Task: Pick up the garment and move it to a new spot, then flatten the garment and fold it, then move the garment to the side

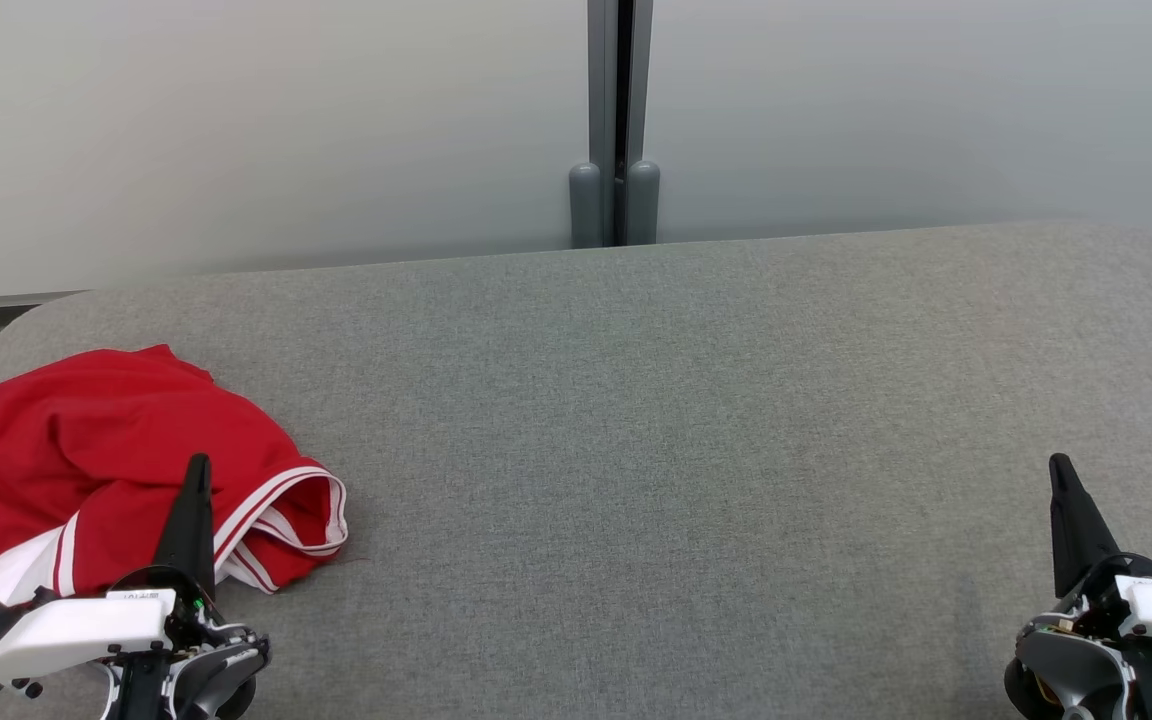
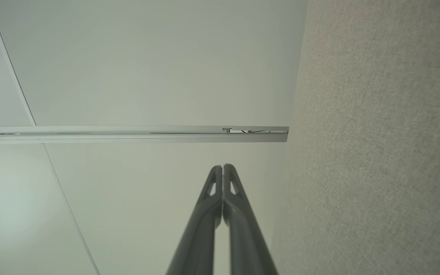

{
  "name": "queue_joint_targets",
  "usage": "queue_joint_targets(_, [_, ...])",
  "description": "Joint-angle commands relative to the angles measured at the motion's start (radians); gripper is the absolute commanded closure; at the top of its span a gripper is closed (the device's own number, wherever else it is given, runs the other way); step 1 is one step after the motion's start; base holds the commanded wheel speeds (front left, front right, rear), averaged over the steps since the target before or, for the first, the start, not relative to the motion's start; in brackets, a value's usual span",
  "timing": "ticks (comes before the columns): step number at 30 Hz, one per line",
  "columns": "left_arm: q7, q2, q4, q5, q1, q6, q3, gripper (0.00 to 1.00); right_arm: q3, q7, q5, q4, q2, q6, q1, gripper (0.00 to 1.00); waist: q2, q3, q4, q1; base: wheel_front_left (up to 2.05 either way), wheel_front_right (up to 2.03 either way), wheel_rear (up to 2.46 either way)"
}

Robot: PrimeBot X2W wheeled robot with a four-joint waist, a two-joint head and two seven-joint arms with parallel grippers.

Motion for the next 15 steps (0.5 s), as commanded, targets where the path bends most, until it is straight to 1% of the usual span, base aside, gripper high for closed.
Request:
queue_joint_targets(1, [0.002,0.002,0.001,0.001,-0.013,-0.004,0.002,1.0,0.001,0.001,-0.005,0.001,-0.001,0.0,-0.01,1.0,-0.0001,0.0,0.0,0.0,0.0,0.0,0.0])
queue_joint_targets(15, [0.002,0.002,0.001,0.001,-0.013,-0.004,0.002,1.0,0.001,0.001,-0.005,0.001,-0.001,0.0,-0.01,1.0,-0.0001,0.0,0.0,0.0,0.0,0.0,0.0])
